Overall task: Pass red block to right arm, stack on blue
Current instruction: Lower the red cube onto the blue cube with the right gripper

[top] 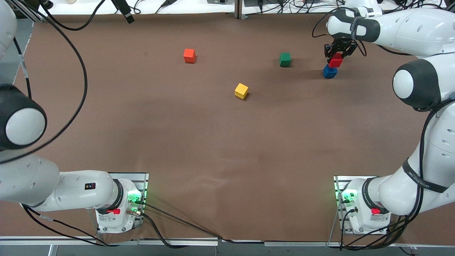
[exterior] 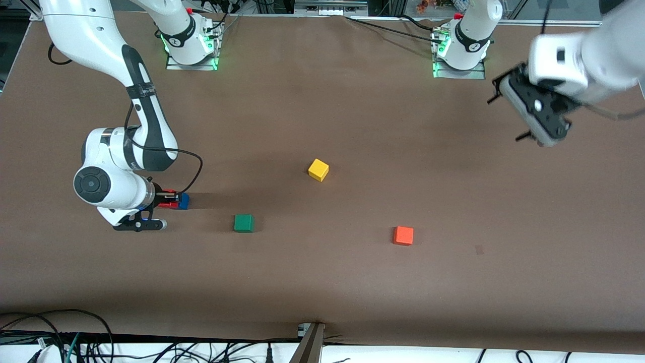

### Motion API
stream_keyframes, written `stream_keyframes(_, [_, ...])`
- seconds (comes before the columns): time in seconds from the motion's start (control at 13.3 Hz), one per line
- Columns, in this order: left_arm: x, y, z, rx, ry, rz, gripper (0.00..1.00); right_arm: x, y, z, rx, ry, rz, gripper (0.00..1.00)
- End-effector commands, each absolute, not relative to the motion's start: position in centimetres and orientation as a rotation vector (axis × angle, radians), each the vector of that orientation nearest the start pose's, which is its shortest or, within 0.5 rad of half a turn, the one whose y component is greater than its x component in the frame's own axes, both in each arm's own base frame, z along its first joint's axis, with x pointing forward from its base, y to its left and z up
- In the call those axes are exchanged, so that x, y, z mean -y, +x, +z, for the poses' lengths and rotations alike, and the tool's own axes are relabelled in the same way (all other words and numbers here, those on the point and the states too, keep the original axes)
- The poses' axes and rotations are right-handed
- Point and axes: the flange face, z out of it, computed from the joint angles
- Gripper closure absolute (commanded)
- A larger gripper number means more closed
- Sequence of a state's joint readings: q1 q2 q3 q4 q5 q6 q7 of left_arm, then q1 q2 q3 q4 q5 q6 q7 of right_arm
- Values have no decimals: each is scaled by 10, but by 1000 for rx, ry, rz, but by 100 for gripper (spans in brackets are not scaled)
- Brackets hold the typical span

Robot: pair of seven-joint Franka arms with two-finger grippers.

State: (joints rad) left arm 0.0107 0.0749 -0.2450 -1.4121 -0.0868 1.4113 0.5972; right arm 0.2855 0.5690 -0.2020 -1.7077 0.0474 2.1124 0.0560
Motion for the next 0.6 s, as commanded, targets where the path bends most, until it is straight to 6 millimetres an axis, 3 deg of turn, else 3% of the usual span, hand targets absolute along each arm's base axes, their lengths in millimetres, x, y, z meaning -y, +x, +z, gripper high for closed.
stream_keyframes(0.0, [105, 536, 652, -1122, -3017, 53, 0, -64, 638, 255, 62, -3226, 193, 100])
stream_keyframes(0.22, [39, 552, 662, -910, -3062, -169, 0, -64, 636, 253, 65, -3229, 197, 100])
stream_keyframes(0.53, [26, 550, 657, -862, -3060, -193, 0, -65, 632, 254, 57, -3229, 202, 98])
